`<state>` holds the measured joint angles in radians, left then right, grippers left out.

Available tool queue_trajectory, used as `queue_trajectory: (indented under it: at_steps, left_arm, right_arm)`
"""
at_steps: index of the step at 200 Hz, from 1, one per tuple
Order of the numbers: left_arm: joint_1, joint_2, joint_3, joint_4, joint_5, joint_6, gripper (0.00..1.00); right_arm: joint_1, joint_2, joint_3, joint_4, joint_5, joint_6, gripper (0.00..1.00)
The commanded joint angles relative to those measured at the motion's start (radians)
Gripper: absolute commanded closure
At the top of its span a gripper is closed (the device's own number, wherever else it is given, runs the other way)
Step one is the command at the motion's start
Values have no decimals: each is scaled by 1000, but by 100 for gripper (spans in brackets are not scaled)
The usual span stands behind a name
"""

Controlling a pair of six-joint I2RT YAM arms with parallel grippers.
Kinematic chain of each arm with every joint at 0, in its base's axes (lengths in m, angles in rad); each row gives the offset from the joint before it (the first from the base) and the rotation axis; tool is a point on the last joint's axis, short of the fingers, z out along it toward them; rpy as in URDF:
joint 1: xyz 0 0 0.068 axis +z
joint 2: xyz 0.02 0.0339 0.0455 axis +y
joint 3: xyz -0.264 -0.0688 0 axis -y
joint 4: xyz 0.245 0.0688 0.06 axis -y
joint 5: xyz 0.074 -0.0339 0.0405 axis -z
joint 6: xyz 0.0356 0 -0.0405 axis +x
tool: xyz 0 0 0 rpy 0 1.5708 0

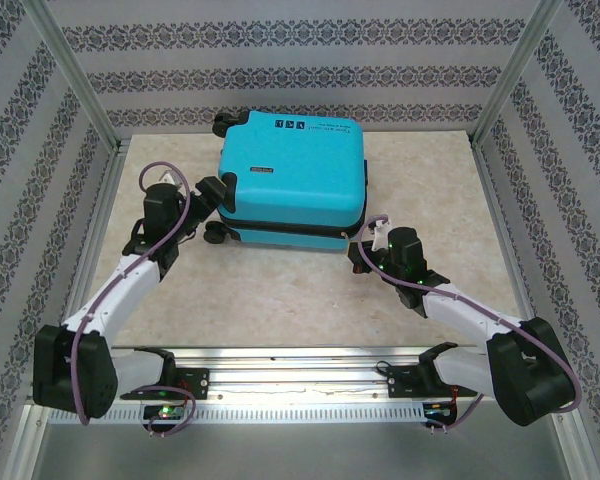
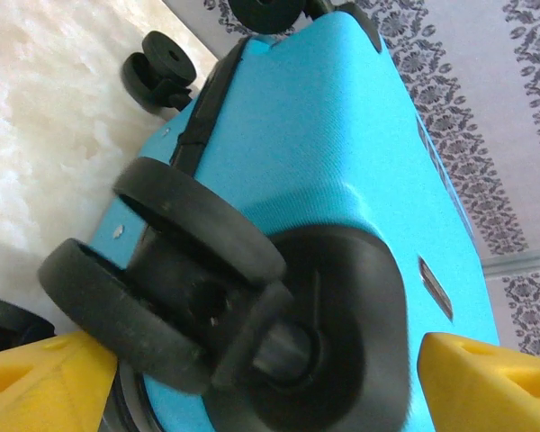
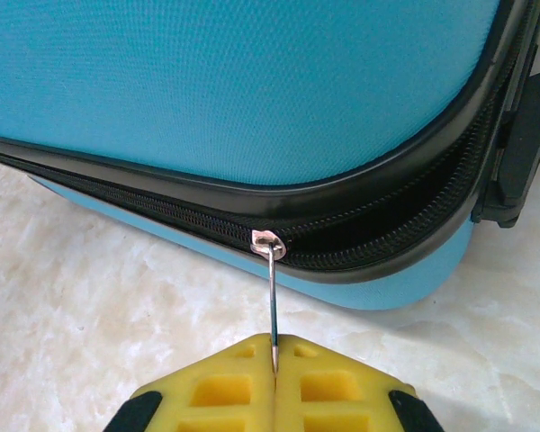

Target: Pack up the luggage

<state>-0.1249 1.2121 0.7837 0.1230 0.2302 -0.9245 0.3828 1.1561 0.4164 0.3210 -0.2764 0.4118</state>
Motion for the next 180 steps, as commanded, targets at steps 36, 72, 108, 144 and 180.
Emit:
queue_trajectory:
  at_steps: [36, 72, 108, 144, 180]
  left_arm:
    - [48, 123, 58, 212, 34, -72, 25]
    - [50, 185, 72, 281, 82, -101, 42]
    - [50, 200, 76, 300, 103, -87, 67]
    - [70, 191, 132, 168, 128, 36, 87]
    - [165, 200, 190, 40, 214, 154, 100]
  right_arm:
    - [10, -50, -18, -18, 12, -33, 100]
    - [10, -50, -16, -16, 13, -35, 100]
    - [11, -40, -7, -19, 23, -43, 100]
    - [5, -39, 37, -118, 117, -76, 100]
    - [-9, -59, 55, -227, 294, -41, 100]
